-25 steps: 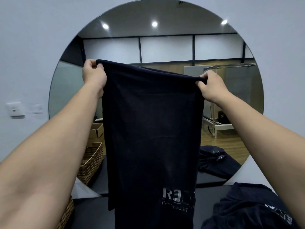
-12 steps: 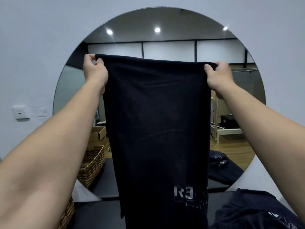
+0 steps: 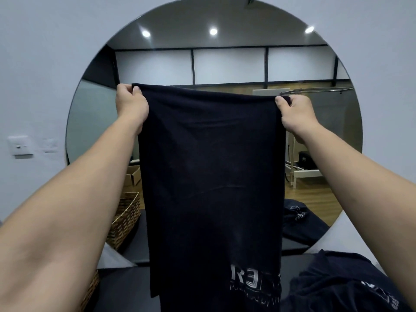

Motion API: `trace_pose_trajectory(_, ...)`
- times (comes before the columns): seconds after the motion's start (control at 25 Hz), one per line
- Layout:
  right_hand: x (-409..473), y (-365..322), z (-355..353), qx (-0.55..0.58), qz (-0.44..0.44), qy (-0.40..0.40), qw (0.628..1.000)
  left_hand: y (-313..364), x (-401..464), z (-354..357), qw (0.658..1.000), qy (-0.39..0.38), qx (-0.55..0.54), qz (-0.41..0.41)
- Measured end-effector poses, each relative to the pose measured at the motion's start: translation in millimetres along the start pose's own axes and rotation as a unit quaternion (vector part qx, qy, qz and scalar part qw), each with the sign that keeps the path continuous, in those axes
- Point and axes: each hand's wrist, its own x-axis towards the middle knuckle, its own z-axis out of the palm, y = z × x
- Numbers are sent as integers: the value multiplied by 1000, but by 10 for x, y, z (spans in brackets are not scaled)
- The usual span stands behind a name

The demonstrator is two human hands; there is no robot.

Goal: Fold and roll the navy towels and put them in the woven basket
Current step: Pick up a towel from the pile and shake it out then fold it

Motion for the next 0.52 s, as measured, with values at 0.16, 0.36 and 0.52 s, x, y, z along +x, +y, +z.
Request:
trace_pose_trajectory(0.16, -15, 95, 47, -80, -29, -7, 996, -146, 21, 47, 1000, -16, 24, -11)
trace_pose_trajectory(0.36, -75, 290, 189, -86, -20, 3, 996, -358, -25, 145, 998, -23, 36, -37)
trace_pose_trajectory(0.52, -146, 346, 167, -66, -27, 5, 997, -384, -144, 105, 999, -7, 27, -39)
